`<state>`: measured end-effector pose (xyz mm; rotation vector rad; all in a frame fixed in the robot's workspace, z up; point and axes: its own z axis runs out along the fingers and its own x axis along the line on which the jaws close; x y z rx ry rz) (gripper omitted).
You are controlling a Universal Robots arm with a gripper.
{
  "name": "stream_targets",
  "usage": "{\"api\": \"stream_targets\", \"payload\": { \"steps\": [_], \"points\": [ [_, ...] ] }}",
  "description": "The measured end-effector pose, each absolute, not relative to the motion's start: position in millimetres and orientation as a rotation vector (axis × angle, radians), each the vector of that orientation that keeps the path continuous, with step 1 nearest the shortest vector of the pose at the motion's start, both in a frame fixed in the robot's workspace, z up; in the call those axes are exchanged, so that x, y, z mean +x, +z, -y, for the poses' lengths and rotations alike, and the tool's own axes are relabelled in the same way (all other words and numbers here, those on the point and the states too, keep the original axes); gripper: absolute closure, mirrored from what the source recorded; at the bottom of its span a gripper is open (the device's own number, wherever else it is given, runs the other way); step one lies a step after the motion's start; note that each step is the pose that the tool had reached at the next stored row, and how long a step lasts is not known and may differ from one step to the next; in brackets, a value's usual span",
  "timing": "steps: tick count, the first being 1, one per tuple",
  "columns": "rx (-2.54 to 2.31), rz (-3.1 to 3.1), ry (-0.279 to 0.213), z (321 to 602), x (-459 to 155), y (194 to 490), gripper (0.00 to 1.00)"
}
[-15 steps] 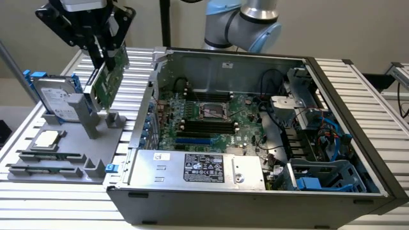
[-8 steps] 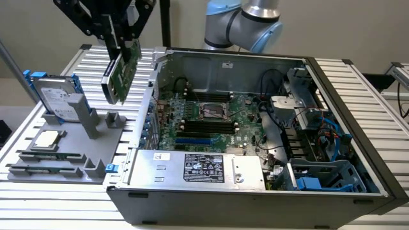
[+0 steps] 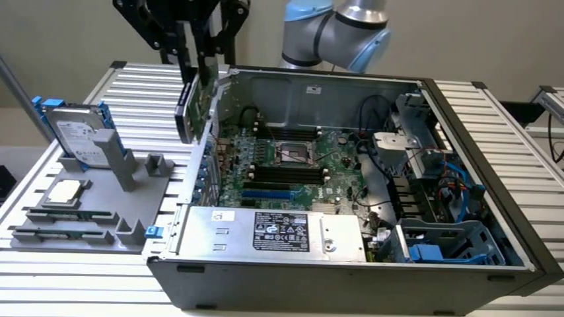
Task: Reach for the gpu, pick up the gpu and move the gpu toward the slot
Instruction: 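Pick up the gpu and move the gpu toward the slot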
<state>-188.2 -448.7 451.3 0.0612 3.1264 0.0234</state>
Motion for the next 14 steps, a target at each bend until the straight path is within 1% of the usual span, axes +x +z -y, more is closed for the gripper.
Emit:
{"api": "stream_targets", "payload": {
  "steps": [14],
  "points": [
    [0.062,-3.134,0.025,448,-124,451,0.74]
  ]
}}
